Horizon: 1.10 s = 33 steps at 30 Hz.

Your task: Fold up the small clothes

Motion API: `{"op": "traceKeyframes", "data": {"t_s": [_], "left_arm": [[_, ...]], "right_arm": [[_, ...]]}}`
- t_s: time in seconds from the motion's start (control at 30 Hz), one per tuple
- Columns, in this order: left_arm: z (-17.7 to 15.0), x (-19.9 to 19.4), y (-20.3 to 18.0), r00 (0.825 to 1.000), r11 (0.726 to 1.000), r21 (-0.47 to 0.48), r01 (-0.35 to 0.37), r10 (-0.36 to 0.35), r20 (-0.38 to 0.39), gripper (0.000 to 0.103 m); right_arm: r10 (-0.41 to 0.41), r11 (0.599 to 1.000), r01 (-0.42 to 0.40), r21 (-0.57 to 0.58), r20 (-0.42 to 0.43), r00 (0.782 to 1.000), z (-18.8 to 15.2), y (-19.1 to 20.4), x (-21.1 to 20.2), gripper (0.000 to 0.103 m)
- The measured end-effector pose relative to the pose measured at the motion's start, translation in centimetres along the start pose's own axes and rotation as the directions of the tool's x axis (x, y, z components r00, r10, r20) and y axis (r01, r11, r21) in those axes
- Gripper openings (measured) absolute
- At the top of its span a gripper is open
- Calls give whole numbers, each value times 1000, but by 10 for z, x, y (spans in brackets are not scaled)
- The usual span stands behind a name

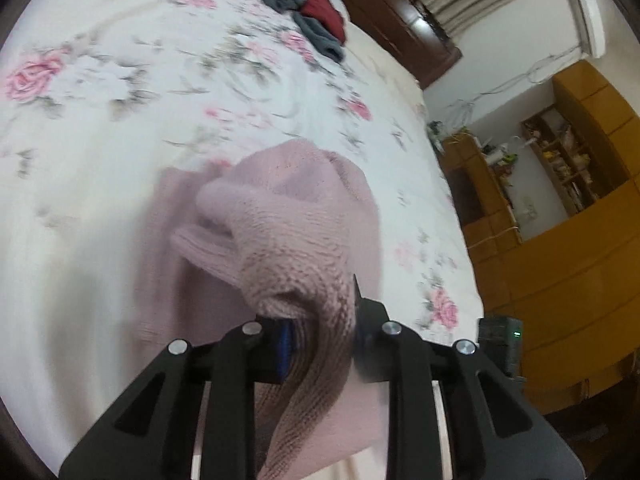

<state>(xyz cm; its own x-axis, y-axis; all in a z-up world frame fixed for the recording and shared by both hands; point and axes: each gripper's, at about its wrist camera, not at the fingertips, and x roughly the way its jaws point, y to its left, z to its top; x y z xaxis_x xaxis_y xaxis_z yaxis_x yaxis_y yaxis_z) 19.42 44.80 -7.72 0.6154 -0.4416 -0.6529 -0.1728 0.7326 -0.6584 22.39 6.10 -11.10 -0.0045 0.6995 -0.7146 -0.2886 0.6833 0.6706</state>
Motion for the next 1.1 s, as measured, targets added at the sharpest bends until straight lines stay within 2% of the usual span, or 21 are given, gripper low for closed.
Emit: {"op": "traceKeyframes", "data": {"t_s": [0.07, 0.2, 0.33, 0.37, 0.43, 0.53, 0.6, 0.77, 0.83, 0.9, 0.97, 1.1], "left_arm": [[0, 6, 22, 1000, 999, -27, -20, 19, -23, 22], [-13, 30, 46, 996, 999, -49, 20, -24, -82, 22], [-19, 54, 55, 992, 999, -32, -37, 33, -119, 25], [-20, 55, 59, 993, 998, -50, -31, 25, -119, 26], [-19, 52, 62, 994, 997, -77, -19, 11, -113, 29], [-26, 36, 56, 994, 997, -62, -55, 48, -102, 33], [-38, 25, 50, 991, 996, -35, -77, 73, -113, 39], [-70, 12, 35, 984, 992, 57, -114, 121, -132, 41], [-80, 14, 30, 971, 976, 121, -180, 196, -134, 39], [-84, 18, 30, 961, 961, 169, -218, 242, -137, 38], [-83, 20, 33, 956, 957, 182, -227, 255, -144, 35], [-80, 26, 45, 955, 960, 160, -230, 254, -154, 34]], "right_arm": [[11, 1000, -11, -15, -13, 1000, -2, 8, 5, 48], [45, 998, -47, -34, -53, 998, -7, 25, 25, 52], [61, 997, -66, -48, -94, 994, -11, 41, 45, 54], [65, 996, -70, -47, -104, 992, -12, 43, 50, 54], [66, 996, -72, -49, -117, 991, -17, 45, 56, 54], [59, 996, -67, -51, -135, 989, -19, 47, 63, 54], [56, 997, -64, -51, -145, 988, -20, 48, 70, 54], [79, 997, -81, -7, -176, 981, -21, 43, 88, 54], [98, 995, -96, 24, -191, 977, -22, 39, 95, 34], [96, 995, -94, 20, -185, 978, -22, 39, 93, 29], [78, 997, -81, -9, -178, 981, -22, 47, 91, 25], [-30, 996, 15, -89, -180, 983, -21, 59, 98, 24]]}}
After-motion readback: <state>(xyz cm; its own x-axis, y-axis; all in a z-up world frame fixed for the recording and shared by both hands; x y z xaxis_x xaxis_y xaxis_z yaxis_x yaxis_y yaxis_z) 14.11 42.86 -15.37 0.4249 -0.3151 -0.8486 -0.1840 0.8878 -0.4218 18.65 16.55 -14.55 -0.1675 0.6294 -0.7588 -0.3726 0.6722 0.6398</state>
